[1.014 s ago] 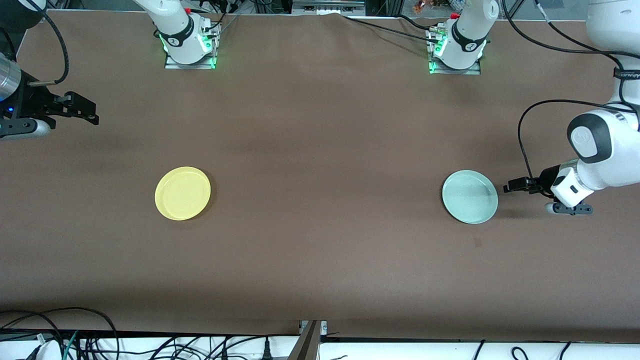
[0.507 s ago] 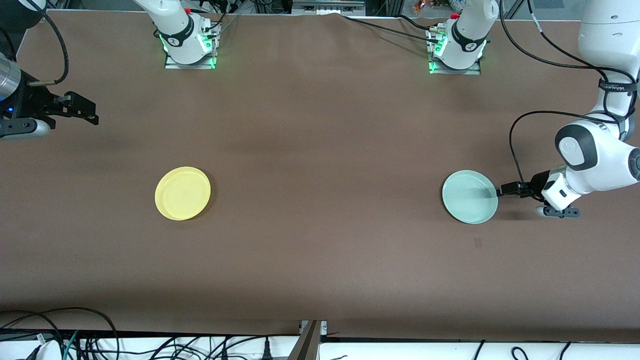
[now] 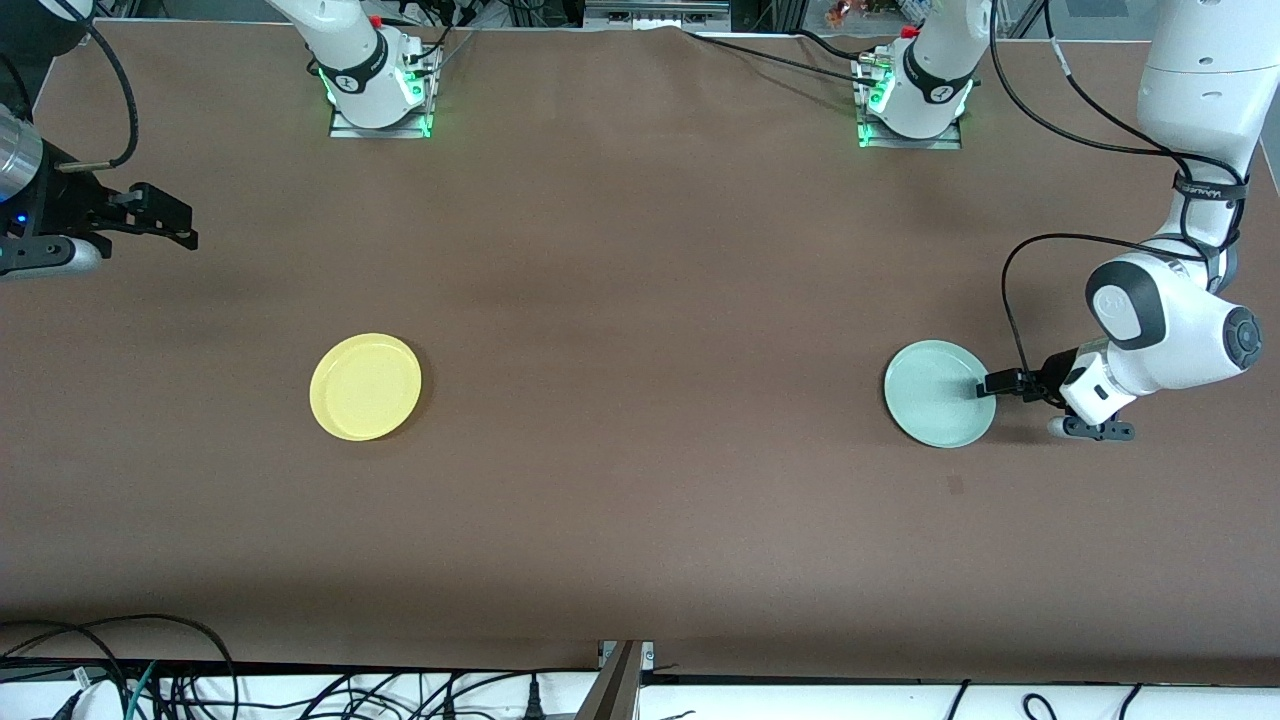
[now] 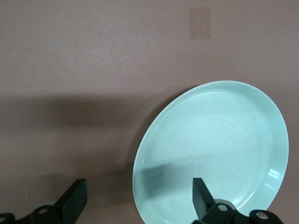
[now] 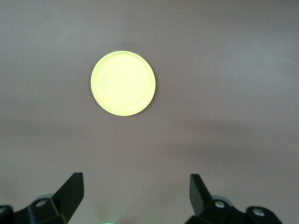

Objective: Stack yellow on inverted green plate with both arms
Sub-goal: 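Lower the left gripper and grasp the green plate's rim, then lift the green plate with the left gripper and flip it over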

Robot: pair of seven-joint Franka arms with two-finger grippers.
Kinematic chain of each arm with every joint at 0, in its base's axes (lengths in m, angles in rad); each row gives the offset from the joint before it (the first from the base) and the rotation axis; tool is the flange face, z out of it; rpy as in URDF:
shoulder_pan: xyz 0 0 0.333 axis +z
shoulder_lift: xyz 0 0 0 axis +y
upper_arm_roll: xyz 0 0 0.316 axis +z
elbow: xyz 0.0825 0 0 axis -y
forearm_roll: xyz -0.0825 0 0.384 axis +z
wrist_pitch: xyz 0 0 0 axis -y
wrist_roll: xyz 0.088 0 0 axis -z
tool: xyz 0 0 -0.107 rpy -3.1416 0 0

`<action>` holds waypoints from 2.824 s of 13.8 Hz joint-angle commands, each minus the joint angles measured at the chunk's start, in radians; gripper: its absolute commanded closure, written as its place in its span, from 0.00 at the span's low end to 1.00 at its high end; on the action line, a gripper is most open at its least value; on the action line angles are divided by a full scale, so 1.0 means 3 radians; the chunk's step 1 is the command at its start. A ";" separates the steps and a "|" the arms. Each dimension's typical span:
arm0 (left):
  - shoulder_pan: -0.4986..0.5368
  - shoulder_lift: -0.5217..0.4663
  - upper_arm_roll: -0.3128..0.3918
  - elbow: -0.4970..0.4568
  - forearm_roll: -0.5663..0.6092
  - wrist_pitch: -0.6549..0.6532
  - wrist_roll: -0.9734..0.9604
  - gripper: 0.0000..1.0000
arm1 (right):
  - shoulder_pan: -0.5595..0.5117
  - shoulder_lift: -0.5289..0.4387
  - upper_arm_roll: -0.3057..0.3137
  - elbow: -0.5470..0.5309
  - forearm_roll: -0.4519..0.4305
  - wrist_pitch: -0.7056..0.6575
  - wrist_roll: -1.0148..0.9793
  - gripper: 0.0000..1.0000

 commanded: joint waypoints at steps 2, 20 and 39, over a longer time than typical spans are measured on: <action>-0.0041 -0.0018 0.0025 -0.0107 -0.0116 0.0123 0.0143 0.12 | -0.0005 -0.0012 0.0013 0.0051 -0.0042 -0.0039 0.0000 0.00; -0.0087 0.0038 0.0025 -0.0118 -0.0095 0.0180 0.0153 0.84 | 0.0010 -0.0017 0.0028 0.0057 -0.0037 -0.0049 0.0000 0.00; -0.0980 -0.0059 -0.0373 0.0950 0.1451 0.0297 -0.0678 1.00 | 0.0010 -0.0017 0.0028 0.0057 -0.0042 -0.0054 0.0000 0.00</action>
